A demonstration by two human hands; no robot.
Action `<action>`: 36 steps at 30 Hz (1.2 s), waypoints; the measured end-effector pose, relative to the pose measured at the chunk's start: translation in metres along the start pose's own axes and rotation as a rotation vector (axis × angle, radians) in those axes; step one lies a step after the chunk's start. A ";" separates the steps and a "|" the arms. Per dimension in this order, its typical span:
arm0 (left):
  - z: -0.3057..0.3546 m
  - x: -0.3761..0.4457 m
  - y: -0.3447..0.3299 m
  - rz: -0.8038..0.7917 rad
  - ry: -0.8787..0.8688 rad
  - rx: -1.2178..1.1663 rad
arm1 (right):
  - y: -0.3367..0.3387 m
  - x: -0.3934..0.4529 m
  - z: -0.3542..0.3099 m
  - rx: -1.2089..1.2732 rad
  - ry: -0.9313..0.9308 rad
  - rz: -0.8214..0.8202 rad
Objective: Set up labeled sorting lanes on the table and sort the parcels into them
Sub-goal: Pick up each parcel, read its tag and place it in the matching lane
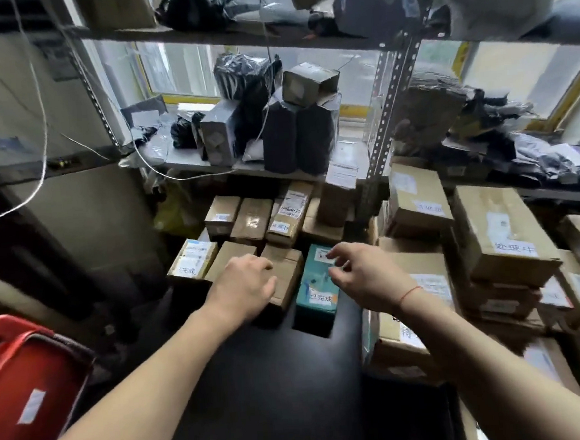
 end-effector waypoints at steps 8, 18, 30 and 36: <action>-0.091 0.077 0.003 -0.093 -0.019 -0.007 | -0.071 0.078 -0.040 0.055 -0.231 -0.040; -0.123 0.176 -0.031 -0.187 0.057 -0.051 | -0.120 0.189 -0.006 0.145 -0.361 -0.039; -0.127 0.288 -0.110 -0.336 -0.007 -0.123 | -0.158 0.266 0.042 0.182 -0.537 -0.061; -0.128 0.319 -0.136 -0.374 0.022 -0.257 | -0.179 0.285 0.059 0.267 -0.620 -0.041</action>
Point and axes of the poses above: each hand's wrist, its own x-axis towards the middle knuckle, its own y-axis out of the back of the hand, z = x × y, the point moved 6 cm from there along x, towards the middle knuckle, and after that the axes turned 1 degree about y, right-handed, at the moved point
